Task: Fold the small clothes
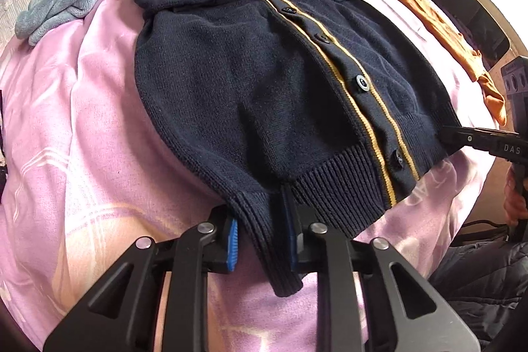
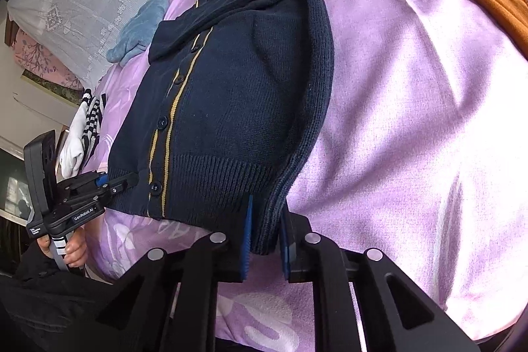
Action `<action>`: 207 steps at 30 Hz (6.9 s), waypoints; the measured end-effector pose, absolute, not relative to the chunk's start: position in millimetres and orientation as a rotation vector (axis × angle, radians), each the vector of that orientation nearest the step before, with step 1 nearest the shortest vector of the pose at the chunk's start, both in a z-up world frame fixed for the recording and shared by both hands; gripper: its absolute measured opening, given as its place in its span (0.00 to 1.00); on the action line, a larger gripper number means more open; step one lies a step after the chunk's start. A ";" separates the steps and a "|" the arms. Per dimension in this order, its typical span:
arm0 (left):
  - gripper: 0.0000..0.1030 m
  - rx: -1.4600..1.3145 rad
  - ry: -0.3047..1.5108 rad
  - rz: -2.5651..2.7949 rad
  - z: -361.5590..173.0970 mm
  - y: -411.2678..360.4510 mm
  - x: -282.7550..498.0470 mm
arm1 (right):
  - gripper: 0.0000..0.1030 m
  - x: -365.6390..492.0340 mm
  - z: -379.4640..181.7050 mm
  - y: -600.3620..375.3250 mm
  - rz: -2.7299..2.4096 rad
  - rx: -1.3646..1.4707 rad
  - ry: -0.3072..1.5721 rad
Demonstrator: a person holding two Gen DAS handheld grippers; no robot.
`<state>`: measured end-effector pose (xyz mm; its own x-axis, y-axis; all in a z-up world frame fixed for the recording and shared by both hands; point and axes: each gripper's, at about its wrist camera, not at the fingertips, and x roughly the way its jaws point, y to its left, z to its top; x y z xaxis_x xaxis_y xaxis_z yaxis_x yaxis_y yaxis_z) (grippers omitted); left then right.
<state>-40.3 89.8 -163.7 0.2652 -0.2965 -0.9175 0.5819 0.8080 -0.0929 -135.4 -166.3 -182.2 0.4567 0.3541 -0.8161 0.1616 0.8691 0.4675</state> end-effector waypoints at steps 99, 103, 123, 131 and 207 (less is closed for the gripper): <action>0.06 -0.137 1.081 -0.469 -107.5 57.8 240.5 | 0.07 137.3 -131.6 -291.8 0.300 0.899 0.829; 0.08 -0.127 1.135 -0.450 -129.1 52.5 254.6 | 0.08 153.5 -155.7 -297.3 0.264 0.950 0.874; 0.28 -0.215 1.202 -0.473 -108.6 72.2 262.5 | 0.44 143.5 -112.9 -299.3 0.115 0.701 0.830; 0.50 -0.207 1.291 -0.432 -127.2 57.3 278.3 | 0.48 172.7 -123.3 -273.4 0.061 0.444 0.897; 0.93 0.100 1.181 -0.161 -168.3 89.6 162.9 | 0.35 78.9 -155.2 -175.0 0.119 0.205 1.072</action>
<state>162.9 89.6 -168.3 0.3708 -0.0728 -0.9258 0.1778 0.9840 -0.0062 78.9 -175.0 -155.2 0.4745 0.1956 -0.8583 0.0027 0.9747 0.2236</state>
